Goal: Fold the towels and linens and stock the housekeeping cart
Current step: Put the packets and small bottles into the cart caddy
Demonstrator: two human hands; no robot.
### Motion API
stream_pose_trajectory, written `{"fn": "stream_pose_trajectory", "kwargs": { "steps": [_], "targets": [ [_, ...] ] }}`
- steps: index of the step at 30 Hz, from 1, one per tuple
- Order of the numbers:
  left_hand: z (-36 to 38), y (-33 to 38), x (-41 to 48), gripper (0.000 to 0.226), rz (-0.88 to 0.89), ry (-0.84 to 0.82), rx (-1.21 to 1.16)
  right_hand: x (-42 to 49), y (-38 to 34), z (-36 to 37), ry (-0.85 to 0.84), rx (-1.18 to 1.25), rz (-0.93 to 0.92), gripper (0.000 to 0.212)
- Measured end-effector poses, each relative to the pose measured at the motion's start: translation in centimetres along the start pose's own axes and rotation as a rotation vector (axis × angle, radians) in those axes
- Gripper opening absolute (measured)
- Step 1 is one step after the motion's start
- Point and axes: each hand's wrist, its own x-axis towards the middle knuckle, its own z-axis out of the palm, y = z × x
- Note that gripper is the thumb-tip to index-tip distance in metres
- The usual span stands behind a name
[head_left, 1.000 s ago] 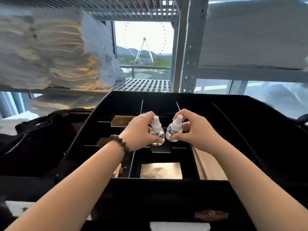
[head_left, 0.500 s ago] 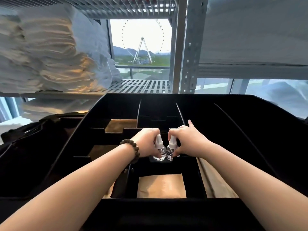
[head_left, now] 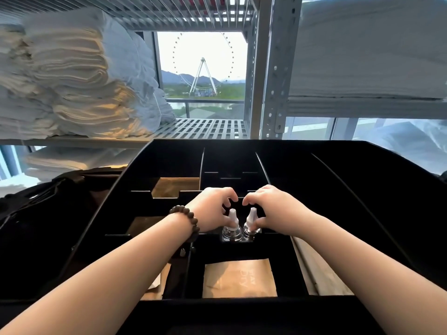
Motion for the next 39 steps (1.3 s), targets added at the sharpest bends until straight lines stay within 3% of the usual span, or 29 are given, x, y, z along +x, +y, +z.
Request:
{"fn": "stream_pose_trajectory", "kwargs": {
  "steps": [6, 13, 28, 39],
  "targets": [
    [-0.2, 1.2, 0.4, 0.011, 0.023, 0.069, 0.092, 0.8, -0.9, -0.6, -0.039, -0.060, -0.010, 0.020],
    [-0.2, 1.0, 2.0, 0.006, 0.038, 0.090, 0.134, 2.5, -0.4, -0.5, -0.036, -0.065, 0.012, 0.013],
    [0.5, -0.1, 4.3, 0.016, -0.040, 0.156, 0.134, 4.5, 0.4, 0.1, 0.026, -0.135, 0.093, 0.018],
    [-0.5, 1.2, 2.6, 0.052, 0.023, 0.241, 0.173, 2.5, 0.3, -0.6, 0.156, -0.099, 0.136, 0.039]
  ]
}}
